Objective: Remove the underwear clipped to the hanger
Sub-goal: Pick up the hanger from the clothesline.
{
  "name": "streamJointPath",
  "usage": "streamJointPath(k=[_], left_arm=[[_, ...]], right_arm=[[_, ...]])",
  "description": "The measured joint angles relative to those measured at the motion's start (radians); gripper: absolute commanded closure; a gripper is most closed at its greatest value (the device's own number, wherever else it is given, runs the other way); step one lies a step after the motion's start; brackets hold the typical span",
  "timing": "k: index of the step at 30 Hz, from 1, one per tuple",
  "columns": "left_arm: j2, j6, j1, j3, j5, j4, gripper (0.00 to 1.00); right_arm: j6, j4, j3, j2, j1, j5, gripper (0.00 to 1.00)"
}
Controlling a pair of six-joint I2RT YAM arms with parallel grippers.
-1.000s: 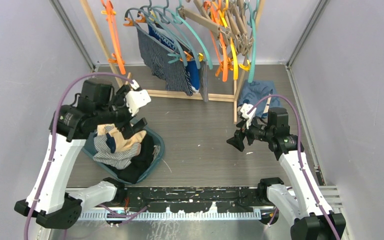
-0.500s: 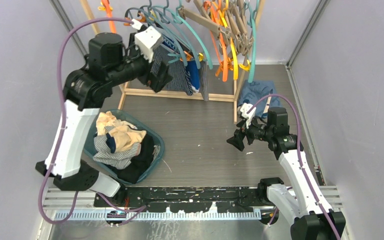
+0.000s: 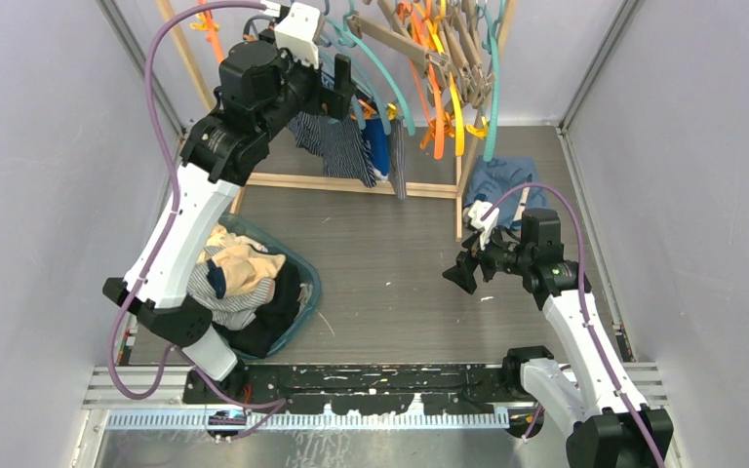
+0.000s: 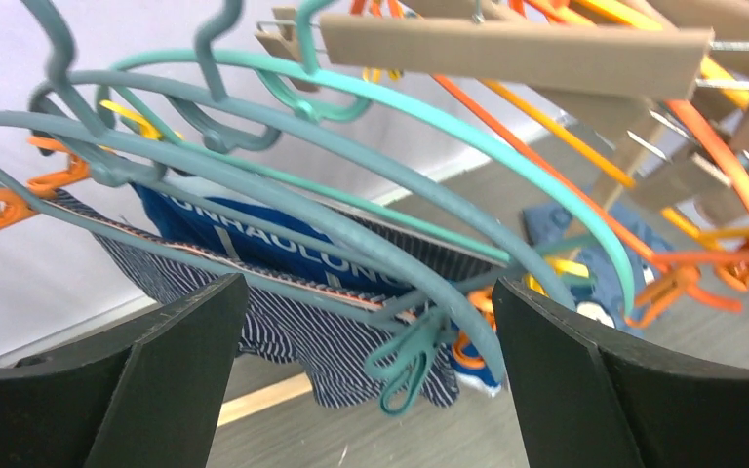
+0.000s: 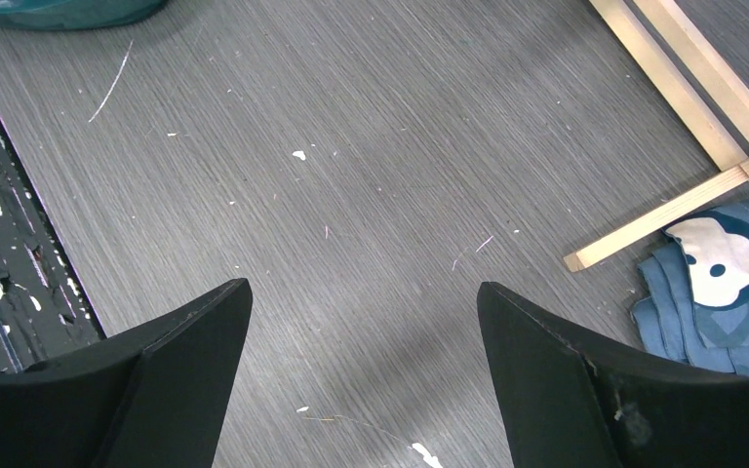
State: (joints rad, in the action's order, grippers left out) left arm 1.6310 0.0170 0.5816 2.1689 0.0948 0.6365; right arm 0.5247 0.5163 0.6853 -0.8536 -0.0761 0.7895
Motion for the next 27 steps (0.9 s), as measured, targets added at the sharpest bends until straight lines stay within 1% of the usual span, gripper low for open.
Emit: streamJointPath(k=[6, 10, 14, 19, 23, 24, 27], left_arm=[[0.040, -0.010, 0.000, 0.000, 0.083, -0.086, 0.02], [0.075, -0.010, 0.000, -0.001, 0.117, -0.094, 0.01], [0.077, -0.005, -0.001, -0.028, 0.132, -0.111, 0.00], [0.076, -0.001, -0.015, -0.062, 0.141, -0.125, 0.05], [0.056, -0.007, -0.055, -0.108, 0.128, -0.128, 0.11], [0.037, -0.010, -0.092, -0.138, 0.117, -0.128, 0.16], [0.020, -0.018, -0.123, -0.160, 0.101, -0.137, 0.21]], right_arm=[[0.000, 0.000, 0.000, 0.000, 0.000, 0.000, 0.08], [0.000, 0.000, 0.000, 0.002, 0.000, 0.000, 0.08], [0.000, -0.001, -0.001, 0.005, 0.000, 0.000, 0.08], [0.000, 0.000, -0.002, 0.005, 0.000, 0.000, 0.08], [0.000, -0.001, -0.002, 0.005, 0.000, 0.000, 0.08], [0.000, -0.001, -0.004, 0.005, 0.000, 0.000, 0.08], [0.001, -0.001, -0.006, 0.005, 0.000, 0.001, 0.08]])
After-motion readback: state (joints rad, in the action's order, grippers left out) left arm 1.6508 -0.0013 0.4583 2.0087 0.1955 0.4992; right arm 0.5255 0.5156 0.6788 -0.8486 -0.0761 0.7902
